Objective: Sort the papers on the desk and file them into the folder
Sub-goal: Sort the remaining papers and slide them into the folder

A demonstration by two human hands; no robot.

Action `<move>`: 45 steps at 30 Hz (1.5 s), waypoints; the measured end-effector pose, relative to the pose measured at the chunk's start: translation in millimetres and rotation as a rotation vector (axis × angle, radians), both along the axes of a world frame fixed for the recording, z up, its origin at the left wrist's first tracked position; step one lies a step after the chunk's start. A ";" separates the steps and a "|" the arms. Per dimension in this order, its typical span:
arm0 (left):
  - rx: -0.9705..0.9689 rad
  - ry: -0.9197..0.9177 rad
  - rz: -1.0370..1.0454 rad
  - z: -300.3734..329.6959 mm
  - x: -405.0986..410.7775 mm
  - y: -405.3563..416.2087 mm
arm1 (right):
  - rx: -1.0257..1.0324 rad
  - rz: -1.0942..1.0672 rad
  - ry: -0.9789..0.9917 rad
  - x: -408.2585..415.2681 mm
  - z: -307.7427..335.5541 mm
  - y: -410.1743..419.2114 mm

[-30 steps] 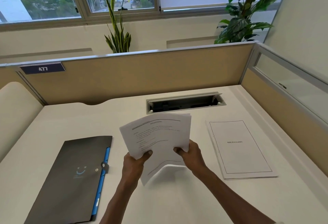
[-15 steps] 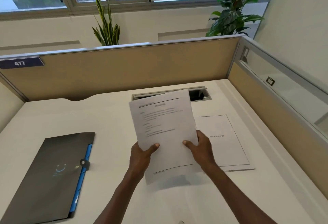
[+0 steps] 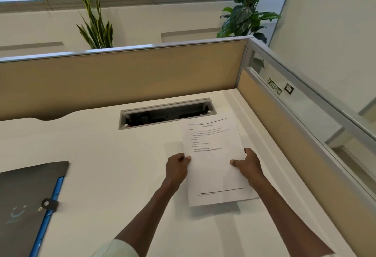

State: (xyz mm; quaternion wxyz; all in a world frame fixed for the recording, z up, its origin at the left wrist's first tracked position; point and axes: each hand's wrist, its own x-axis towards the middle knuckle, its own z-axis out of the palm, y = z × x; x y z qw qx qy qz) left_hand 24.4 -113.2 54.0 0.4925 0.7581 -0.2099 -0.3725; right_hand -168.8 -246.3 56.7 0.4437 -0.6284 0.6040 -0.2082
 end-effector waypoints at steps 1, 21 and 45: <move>0.012 -0.007 -0.005 -3.4 -1.2 -7.7 | 0.004 -0.008 0.019 -1.6 -3.7 -5.6; 0.298 -0.236 -0.204 -38.7 -9.8 -39.6 | 0.061 0.006 0.465 8.0 -60.6 -31.6; -0.110 -0.007 -0.045 -7.0 0.1 -18.8 | 0.107 0.104 -0.340 2.1 -3.8 -14.1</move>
